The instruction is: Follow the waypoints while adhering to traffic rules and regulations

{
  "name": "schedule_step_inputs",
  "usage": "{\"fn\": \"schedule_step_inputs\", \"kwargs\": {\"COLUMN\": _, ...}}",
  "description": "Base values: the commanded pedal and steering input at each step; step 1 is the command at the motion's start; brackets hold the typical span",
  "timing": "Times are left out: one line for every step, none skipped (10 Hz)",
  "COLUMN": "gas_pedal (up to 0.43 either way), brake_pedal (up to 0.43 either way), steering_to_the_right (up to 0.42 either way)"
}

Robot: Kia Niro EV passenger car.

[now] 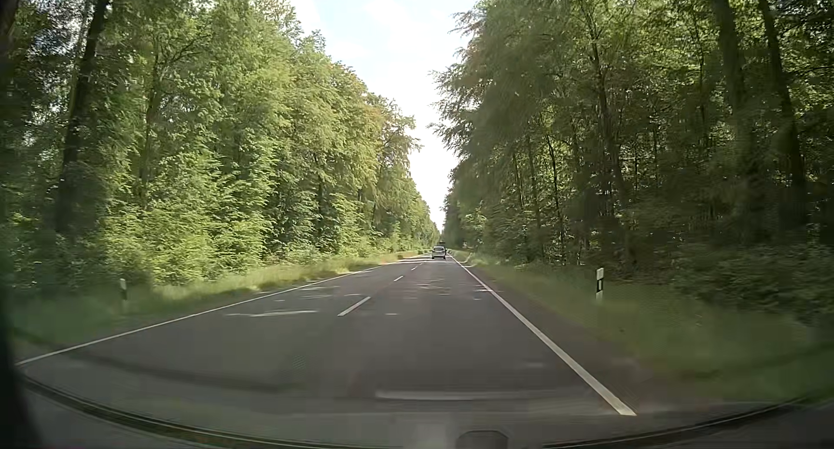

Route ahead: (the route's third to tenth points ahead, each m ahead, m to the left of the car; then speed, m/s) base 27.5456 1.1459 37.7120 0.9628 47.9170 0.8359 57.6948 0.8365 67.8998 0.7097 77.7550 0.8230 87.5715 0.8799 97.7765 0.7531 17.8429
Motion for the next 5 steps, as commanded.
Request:
{"fn": "schedule_step_inputs", "kwargs": {"gas_pedal": 0.087, "brake_pedal": 0.037, "steering_to_the_right": 0.001}}
{"fn": "schedule_step_inputs", "kwargs": {"gas_pedal": 0.087, "brake_pedal": 0.030, "steering_to_the_right": 0.001}}
{"fn": "schedule_step_inputs", "kwargs": {"gas_pedal": 0.087, "brake_pedal": 0.037, "steering_to_the_right": 0.001}}
{"fn": "schedule_step_inputs", "kwargs": {"gas_pedal": 0.087, "brake_pedal": 0.037, "steering_to_the_right": 0.001}}
{"fn": "schedule_step_inputs", "kwargs": {"gas_pedal": 0.087, "brake_pedal": 0.037, "steering_to_the_right": 0.001}}
